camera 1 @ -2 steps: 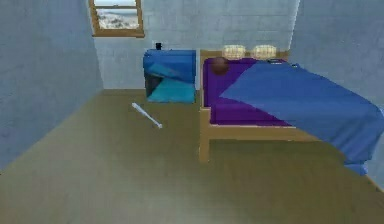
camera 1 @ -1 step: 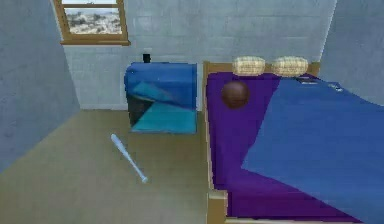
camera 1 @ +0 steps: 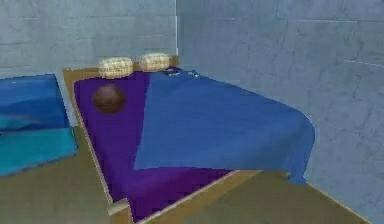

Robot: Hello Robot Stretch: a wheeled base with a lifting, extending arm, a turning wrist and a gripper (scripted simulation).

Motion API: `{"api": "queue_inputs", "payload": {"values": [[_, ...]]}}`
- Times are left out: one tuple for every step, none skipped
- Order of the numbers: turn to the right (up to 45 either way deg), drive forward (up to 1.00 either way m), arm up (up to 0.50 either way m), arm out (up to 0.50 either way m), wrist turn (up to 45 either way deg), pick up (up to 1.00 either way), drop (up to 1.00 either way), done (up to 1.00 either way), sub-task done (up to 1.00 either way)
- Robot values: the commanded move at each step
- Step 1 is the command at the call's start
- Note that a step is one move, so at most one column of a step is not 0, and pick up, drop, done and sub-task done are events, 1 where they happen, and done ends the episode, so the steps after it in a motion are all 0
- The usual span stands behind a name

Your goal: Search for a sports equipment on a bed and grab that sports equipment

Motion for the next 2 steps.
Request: {"api": "queue_inputs", "payload": {"values": [[0.0,0.05,0.0,0.0,0.0,0.0,0.0,0.0,0.0],[-45.0,0.0,0.0,0.0,0.0,0.0,0.0,0.0,0.0]]}}
